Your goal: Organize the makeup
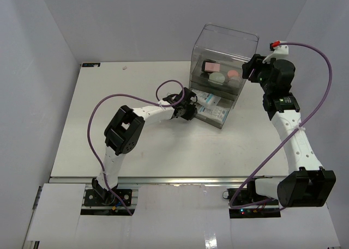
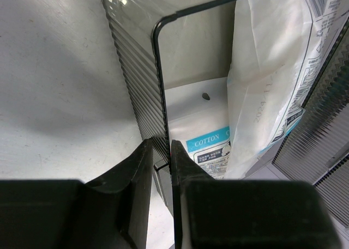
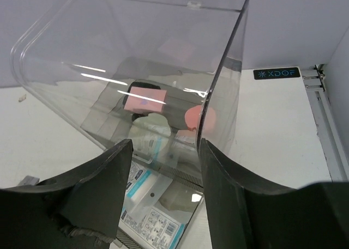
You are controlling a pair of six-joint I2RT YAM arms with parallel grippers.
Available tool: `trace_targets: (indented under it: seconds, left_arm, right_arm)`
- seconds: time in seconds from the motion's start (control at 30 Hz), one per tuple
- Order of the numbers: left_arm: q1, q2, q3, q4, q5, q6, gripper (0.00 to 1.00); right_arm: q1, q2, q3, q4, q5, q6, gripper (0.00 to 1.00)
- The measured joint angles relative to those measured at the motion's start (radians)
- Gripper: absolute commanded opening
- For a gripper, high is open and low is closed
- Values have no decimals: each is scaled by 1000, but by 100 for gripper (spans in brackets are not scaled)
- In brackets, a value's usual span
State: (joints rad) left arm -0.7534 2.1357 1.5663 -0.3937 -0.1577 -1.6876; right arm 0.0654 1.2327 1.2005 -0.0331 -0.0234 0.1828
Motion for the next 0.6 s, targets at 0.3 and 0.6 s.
trace_targets:
  seconds: [0.3, 0.6]
  left_arm:
    - [2, 0, 0, 0, 1, 1, 23]
    - [2, 0, 0, 1, 1, 1, 23]
  right_arm:
    - [0, 18, 20, 61, 122, 21, 56]
    - [-13, 143, 83, 83, 182, 45, 48]
